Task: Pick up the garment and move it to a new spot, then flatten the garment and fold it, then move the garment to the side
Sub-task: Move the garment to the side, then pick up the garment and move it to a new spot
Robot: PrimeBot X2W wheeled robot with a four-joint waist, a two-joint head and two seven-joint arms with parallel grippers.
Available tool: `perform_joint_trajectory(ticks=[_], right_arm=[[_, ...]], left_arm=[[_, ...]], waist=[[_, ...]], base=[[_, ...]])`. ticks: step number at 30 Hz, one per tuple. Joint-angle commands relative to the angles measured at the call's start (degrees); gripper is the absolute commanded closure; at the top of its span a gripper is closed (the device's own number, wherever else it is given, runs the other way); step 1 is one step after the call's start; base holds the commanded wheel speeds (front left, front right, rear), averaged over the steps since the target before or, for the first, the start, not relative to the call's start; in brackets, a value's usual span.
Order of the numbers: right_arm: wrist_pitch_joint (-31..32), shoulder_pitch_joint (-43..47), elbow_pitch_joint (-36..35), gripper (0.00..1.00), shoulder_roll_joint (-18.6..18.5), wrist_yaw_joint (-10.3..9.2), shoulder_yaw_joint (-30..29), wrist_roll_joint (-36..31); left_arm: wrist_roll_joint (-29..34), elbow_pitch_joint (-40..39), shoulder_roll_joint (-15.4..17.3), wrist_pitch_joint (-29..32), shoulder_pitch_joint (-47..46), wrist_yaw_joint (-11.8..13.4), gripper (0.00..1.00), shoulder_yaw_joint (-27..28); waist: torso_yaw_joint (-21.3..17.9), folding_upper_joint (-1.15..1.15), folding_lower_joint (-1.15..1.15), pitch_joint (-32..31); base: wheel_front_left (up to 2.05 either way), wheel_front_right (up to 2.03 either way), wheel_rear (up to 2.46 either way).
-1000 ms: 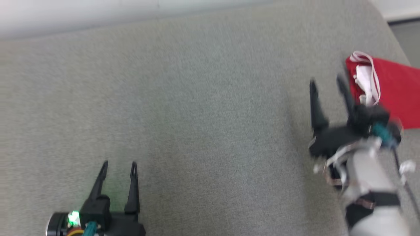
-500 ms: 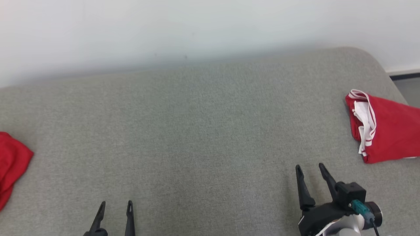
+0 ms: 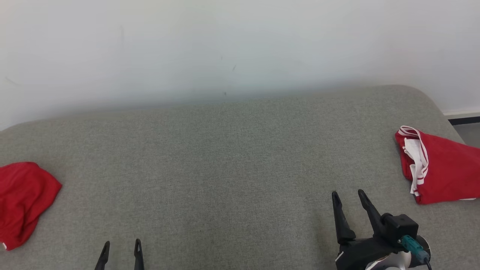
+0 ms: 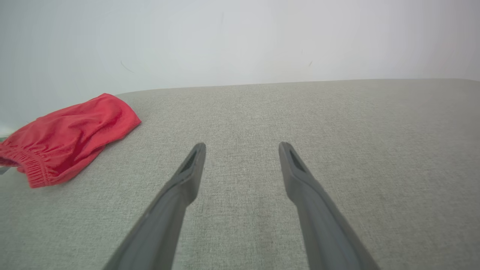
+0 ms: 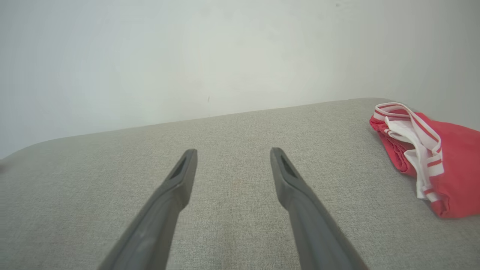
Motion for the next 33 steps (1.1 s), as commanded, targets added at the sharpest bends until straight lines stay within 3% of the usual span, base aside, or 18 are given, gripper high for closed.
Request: perform_joint_trajectory(ticks=[1,25,33], right_arm=[[0.01,0.81,-0.36,0.0,0.09,-0.17,-0.2,0.75],[0.0,3.39,-0.64,0.0,0.11,-0.17,0.16,1.31],[0.0,3.59,-1.03,0.0,0.12,-0.17,1.61,1.1]], left_arm=[[-0.68,-0.26,-0.15,-0.14,0.81,0.22,0.0,0.22],[-1.88,-0.57,-0.2,-0.14,0.77,0.91,0.0,-0.02],[-2.01,-0.43,-0.18,-0.14,0.34,1.13,0.0,0.16]], waist=[[0.2,0.0,0.01,-0.21],[2.09,0.0,0.01,-0.42],[5.96,0.0,0.01,0.44]], base=[[0.0,0.0,0.0],[0.0,0.0,0.0],[0.0,0.0,0.0]])
